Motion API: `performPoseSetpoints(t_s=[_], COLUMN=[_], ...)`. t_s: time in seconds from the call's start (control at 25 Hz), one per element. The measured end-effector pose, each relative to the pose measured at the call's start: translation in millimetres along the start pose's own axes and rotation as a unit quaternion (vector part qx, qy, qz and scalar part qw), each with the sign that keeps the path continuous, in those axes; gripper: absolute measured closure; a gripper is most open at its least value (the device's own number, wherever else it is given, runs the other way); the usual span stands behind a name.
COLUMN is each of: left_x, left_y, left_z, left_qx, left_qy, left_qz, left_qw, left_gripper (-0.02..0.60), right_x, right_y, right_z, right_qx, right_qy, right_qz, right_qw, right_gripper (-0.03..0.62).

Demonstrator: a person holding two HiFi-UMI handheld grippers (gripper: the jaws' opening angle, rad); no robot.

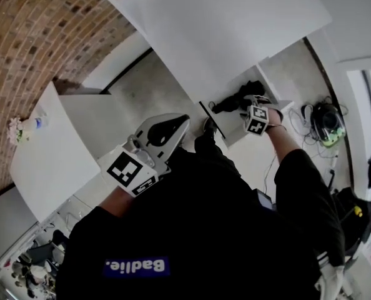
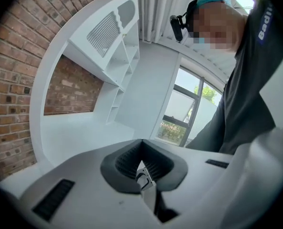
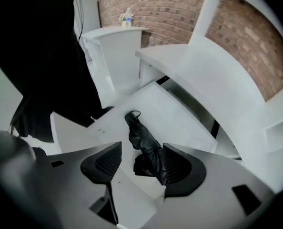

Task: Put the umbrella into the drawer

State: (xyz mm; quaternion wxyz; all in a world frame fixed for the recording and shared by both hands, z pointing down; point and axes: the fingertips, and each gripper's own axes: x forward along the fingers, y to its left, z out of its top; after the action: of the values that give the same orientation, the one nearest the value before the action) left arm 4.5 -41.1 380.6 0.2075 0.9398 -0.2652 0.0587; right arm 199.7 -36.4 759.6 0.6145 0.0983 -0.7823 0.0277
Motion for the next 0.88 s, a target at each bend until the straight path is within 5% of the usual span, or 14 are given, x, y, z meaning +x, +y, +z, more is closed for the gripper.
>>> performPoseSetpoints(t_s=[0.2,0.36,0.48,0.68,0.88], left_x=[-9,-17,-26,-35,-43], left_y=[-16,-27,-31,-42,-47], left_z=[5,12,15,15,20], left_qx=[0.016,0.028,0.031,0.038,0.042], left_qy=[-0.007,-0.016,-0.023,-0.026,-0.037], left_qz=[-0.048,-0.084,-0.102,-0.136,-0.153], left_qw=[0.9987,0.9959,0.9941,0.9897,0.9867], left_gripper=[0.579,0.578,0.578,0.579,0.578], right_x=[-48,-89,-125,-188,-228], right_y=[15,27,34,44,60], right_z=[25,48,80,115,129], right_qx=[0.129,0.218,0.292,0.4,0.444], right_qy=[-0.074,-0.14,-0.214,-0.333,-0.384], right_qz=[-0.046,-0.076,-0.097,-0.123,-0.142], right_qw=[0.988,0.963,0.927,0.845,0.797], right_gripper=[0.306,0.313,0.348,0.429,0.477])
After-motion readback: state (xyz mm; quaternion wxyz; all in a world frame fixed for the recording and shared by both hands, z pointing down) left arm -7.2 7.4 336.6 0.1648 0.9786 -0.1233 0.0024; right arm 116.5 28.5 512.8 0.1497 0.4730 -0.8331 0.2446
